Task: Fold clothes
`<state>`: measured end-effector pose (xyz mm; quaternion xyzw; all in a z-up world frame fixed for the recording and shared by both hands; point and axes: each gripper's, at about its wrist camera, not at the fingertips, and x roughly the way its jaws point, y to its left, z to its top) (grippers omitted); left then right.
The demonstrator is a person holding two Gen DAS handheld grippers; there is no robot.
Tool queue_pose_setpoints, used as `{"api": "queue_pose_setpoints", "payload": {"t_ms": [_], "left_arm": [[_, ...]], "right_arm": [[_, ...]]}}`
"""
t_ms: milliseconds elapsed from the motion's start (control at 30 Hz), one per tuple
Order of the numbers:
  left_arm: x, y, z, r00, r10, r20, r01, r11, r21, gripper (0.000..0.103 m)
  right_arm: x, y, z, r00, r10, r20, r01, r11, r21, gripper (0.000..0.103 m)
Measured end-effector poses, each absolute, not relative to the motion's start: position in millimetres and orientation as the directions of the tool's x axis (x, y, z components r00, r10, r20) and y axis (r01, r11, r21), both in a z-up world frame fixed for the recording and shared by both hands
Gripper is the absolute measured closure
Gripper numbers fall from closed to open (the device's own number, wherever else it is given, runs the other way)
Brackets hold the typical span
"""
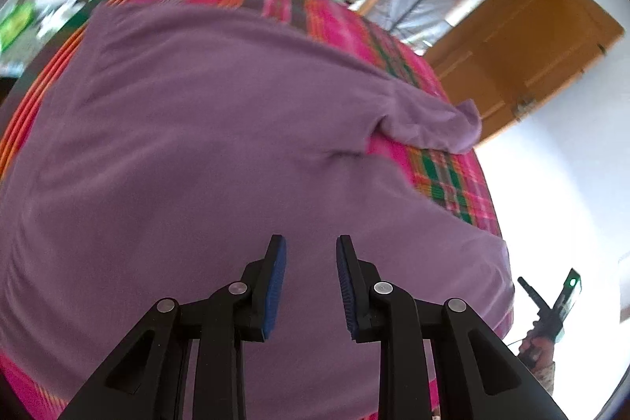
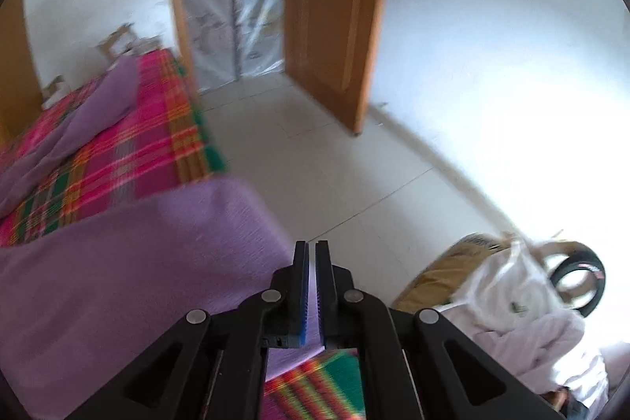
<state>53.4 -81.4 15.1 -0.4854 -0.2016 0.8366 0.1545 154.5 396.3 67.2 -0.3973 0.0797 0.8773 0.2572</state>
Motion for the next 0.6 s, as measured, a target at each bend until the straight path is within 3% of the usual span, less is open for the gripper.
{"api": "queue_pose_setpoints", "payload": {"t_ms": [200, 433, 600], "left_arm": [[20.7, -39.9, 30.1, -0.476, 0.441, -0.761, -0.177, -0.895, -0.409, 0.076], [-10.8, 4.2, 29.0, -0.515, 0.316, -0.797, -0.232, -0.946, -0.225, 0.076], [-33.9, 14.9, 23.2, -0.548, 0.219, -0.807, -0.190, -0.972, -0.135, 0.076]], "right_arm": [[132.7, 382.8, 91.1, -0.641, 0.289, -0.711, -0.434, -0.900, 0.026, 0.098], [61.4, 355.0, 95.1, -0.692, 0.078, -0.718, -0.245, -0.960, 0.132, 0.090], [5.5, 339.9, 90.6, -0.682, -0.023, -0.731, -0.170, -0.967, 0.188, 0.089]]}}
